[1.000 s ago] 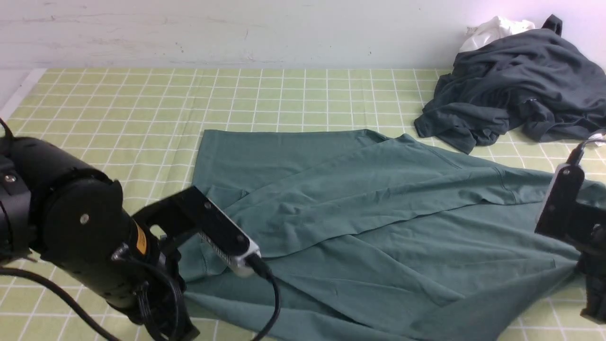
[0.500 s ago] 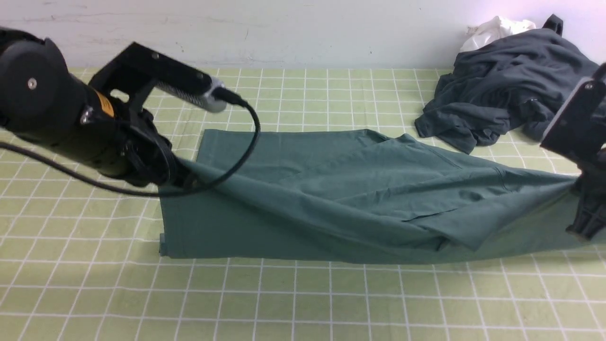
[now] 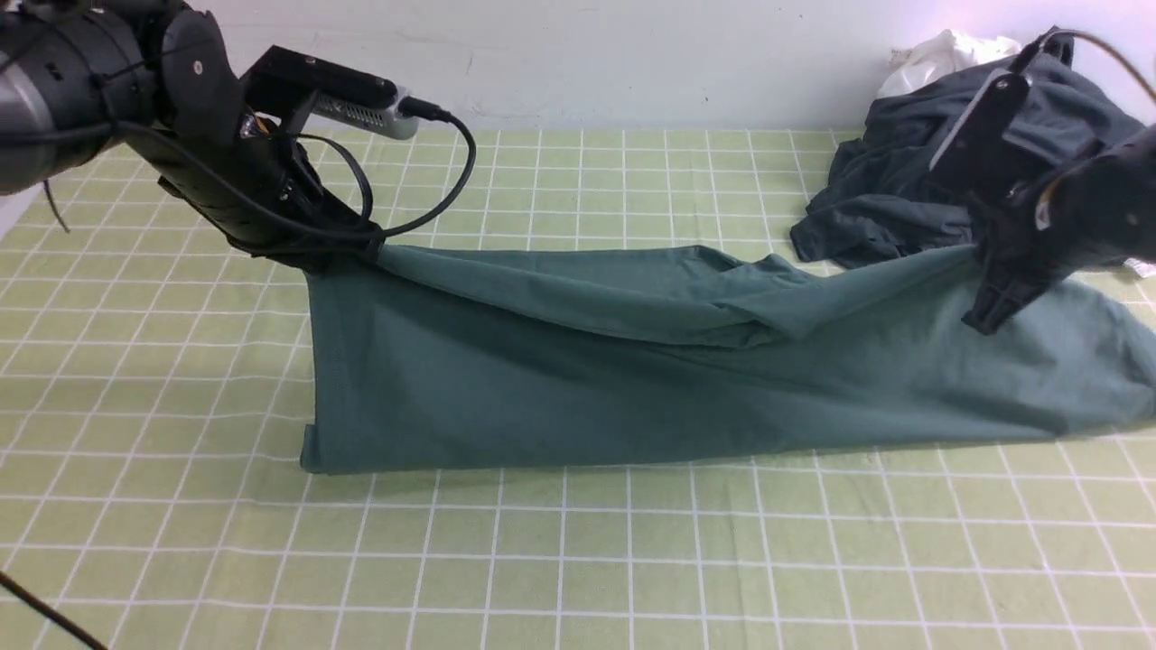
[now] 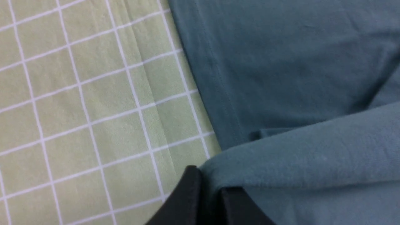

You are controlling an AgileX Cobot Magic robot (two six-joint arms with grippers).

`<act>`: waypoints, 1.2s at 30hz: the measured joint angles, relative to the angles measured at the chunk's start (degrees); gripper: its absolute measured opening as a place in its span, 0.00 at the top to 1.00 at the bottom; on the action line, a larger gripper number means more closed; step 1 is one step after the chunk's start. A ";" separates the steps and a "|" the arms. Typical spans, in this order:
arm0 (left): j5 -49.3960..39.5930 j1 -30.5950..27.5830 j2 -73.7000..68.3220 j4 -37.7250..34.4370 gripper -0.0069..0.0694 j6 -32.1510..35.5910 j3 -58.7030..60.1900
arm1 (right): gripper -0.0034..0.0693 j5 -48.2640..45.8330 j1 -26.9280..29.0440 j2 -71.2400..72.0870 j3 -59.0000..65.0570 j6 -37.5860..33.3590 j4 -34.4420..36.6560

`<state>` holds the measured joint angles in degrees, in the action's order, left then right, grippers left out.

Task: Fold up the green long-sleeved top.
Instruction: Use both arms to drag the lower edge of the fabric forward and fold it over the upper edge

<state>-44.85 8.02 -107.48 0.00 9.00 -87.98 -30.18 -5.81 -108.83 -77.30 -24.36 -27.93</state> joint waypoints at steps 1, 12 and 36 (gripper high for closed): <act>0.00 -0.63 -2.48 0.00 0.89 0.00 -1.58 | 0.96 -1.10 0.00 -2.81 -3.44 0.05 0.00; 3.78 -4.31 -17.36 -0.75 0.84 -4.59 -13.83 | 0.93 -7.07 0.21 -18.80 -22.27 11.07 5.59; -15.58 1.48 -17.60 -19.61 0.55 9.64 -21.77 | 0.97 -22.47 -6.13 -27.93 -35.64 -20.68 52.19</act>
<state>-60.43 9.50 -125.08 -19.61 18.63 -109.74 -52.65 -11.95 -136.76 -112.94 -45.05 24.26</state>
